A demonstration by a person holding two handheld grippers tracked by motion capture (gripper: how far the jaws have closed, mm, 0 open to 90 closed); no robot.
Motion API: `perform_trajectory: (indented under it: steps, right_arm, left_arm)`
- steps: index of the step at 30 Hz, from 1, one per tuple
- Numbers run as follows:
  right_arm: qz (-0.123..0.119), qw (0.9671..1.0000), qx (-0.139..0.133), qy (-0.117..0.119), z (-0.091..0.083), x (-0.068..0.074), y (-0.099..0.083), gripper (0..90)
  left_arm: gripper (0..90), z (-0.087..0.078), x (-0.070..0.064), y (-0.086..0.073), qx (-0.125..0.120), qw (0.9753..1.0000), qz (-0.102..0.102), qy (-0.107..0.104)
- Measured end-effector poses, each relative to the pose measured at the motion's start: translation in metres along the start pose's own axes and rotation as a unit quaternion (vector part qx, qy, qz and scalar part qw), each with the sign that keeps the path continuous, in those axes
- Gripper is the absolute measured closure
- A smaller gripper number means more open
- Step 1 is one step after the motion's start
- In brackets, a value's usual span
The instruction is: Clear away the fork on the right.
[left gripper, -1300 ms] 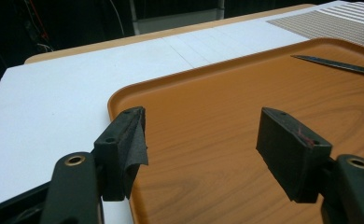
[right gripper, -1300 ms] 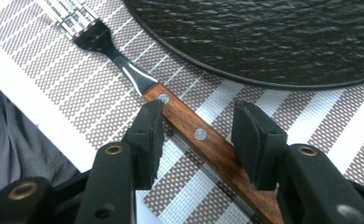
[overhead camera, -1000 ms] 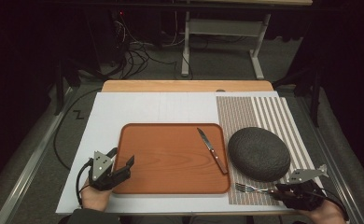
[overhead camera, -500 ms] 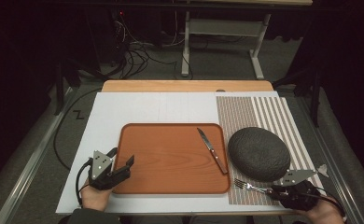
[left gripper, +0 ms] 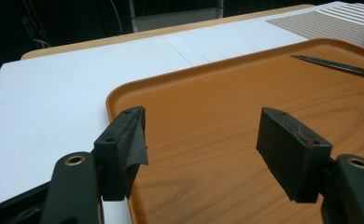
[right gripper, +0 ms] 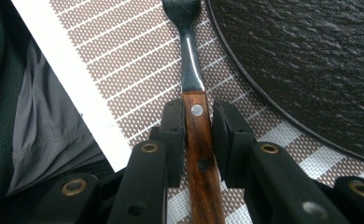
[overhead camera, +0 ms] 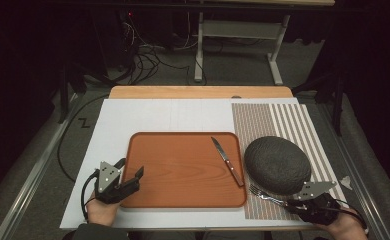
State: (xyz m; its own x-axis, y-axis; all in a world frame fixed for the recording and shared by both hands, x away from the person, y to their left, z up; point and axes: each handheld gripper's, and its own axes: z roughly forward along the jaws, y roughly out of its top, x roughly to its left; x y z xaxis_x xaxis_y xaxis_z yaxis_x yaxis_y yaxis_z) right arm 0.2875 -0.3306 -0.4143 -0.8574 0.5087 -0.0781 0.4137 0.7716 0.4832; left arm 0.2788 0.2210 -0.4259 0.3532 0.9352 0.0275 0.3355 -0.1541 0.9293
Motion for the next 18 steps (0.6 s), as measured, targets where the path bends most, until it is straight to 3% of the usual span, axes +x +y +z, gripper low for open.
perform_trajectory:
  steps: [18]
  right_arm:
    - [-0.010,0.9997,-0.020,0.004,-0.0008,-0.0006,-0.0004,79.0]
  left_arm:
    - [32.8,0.0000,-0.0002,0.0001,-0.001,1.0000,0.001,0.001]
